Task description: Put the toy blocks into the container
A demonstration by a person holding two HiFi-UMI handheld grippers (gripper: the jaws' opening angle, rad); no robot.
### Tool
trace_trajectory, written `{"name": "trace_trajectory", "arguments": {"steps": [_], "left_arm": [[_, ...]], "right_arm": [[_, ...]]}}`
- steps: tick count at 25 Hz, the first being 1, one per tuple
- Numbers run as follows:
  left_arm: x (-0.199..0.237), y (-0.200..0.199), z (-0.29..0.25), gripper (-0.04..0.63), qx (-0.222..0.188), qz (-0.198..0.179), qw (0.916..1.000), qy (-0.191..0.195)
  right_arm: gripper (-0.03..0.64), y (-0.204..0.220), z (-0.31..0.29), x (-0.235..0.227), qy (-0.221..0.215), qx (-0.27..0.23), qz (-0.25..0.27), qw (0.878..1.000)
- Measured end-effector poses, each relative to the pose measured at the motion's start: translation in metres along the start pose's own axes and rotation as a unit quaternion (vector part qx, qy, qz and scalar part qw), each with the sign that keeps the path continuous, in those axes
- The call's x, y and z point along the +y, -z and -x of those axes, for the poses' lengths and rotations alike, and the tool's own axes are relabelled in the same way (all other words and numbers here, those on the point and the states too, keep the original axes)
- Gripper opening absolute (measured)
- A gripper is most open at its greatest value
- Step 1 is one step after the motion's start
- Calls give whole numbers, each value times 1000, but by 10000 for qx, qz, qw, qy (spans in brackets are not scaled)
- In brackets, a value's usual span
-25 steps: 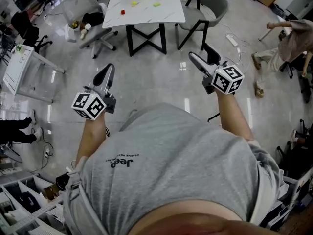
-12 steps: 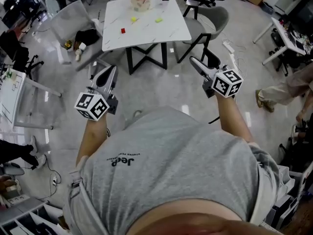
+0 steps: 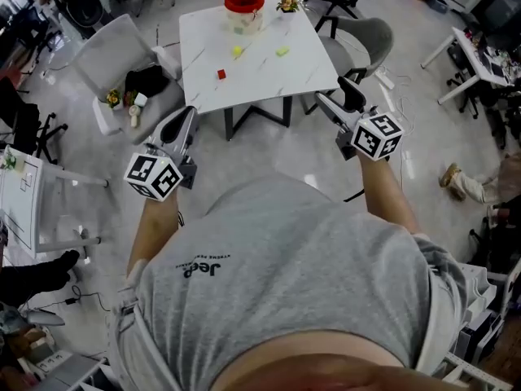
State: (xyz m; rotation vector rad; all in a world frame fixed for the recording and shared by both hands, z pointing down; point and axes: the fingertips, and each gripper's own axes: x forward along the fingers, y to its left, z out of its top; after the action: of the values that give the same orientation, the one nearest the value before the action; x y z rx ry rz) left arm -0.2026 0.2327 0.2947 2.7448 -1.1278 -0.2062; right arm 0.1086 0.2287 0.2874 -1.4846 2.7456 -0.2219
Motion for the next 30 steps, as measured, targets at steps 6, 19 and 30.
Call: {"name": "trace_trajectory", "arguments": {"steps": [6, 19, 30], "left_arm": [[49, 4, -25, 58, 81, 200, 9998, 5], [105, 33, -143, 58, 216, 178, 9982, -531], [138, 31, -300, 58, 150, 201, 9926, -1190]], "right_arm": [[337, 0, -48, -24, 144, 114, -41, 9998], [337, 24, -161, -155, -396, 299, -230, 9985], [337, 19, -271, -294, -1267, 632, -164, 9898]]}}
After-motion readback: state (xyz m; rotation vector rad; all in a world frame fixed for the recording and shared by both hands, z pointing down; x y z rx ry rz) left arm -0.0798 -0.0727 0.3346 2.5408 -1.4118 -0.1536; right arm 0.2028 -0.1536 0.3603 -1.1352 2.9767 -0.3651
